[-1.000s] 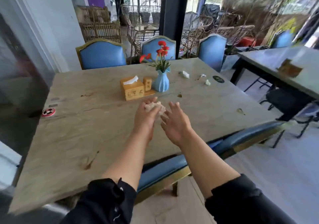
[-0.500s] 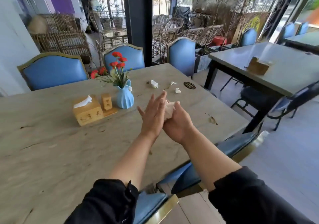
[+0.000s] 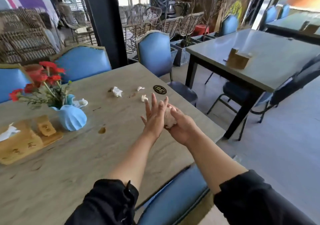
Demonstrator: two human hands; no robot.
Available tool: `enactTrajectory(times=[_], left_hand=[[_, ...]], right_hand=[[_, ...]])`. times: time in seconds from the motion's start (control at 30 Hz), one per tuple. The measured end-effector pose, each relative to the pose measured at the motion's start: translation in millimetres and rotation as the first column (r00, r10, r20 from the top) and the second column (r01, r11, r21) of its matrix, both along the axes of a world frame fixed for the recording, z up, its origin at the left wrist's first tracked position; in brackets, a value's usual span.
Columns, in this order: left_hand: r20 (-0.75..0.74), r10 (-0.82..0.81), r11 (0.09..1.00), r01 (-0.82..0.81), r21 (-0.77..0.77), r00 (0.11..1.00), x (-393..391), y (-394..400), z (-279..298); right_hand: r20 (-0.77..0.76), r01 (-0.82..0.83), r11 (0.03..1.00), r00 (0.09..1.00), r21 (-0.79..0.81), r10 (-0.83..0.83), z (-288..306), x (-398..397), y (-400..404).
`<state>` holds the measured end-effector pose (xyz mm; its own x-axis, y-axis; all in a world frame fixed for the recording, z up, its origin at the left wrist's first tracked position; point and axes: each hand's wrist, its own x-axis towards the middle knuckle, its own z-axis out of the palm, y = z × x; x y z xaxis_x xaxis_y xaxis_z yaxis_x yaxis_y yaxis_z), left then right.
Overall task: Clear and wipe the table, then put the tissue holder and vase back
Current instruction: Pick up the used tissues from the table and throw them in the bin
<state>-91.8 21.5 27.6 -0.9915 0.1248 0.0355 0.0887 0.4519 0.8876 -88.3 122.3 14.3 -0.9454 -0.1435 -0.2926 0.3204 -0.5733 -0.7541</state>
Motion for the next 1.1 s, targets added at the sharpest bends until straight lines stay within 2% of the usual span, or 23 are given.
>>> enactTrajectory(times=[0.1,0.17,0.3,0.5,0.67,0.77,0.9,1.1], left_hand=[[0.028,0.128,0.961,-0.131,0.243,0.991,-25.4,50.0,-10.1],[0.072,0.201,0.917,-0.214,0.338,0.977,-38.2,82.2,-13.2],[0.181,0.307,0.858,-0.355,0.371,0.934,-62.5,138.8,-22.3],[0.333,0.404,0.703,-0.522,0.482,0.852,-102.0,204.0,-44.8],[0.413,0.477,0.59,-0.631,0.503,0.776,-157.1,245.4,-72.7],[0.457,0.491,0.557,-0.671,0.49,0.742,-194.4,267.4,-92.3],[0.511,0.531,0.511,-0.736,0.444,0.677,-238.6,294.4,-117.0],[0.583,0.571,0.45,-0.814,0.367,0.578,-287.2,323.9,-161.2]], right_hand=[[0.04,0.017,0.999,0.999,0.048,-0.019,2.3,-24.2,59.2],[0.038,-0.008,0.997,0.999,0.079,0.005,4.9,-38.8,99.2],[0.062,-0.058,0.997,0.997,0.053,0.055,1.7,-70.0,171.5],[0.114,-0.056,0.998,0.992,0.032,0.052,-27.0,-123.7,248.5],[0.066,-0.104,0.992,0.993,0.069,0.099,-59.0,-185.5,291.6],[0.078,-0.148,0.983,0.987,0.108,0.14,-83.5,-231.6,305.3],[0.206,-0.23,0.958,0.959,0.171,0.194,-114.3,-285.5,319.6],[0.302,-0.371,0.897,0.907,0.24,0.294,-163.9,-345.8,339.9]])
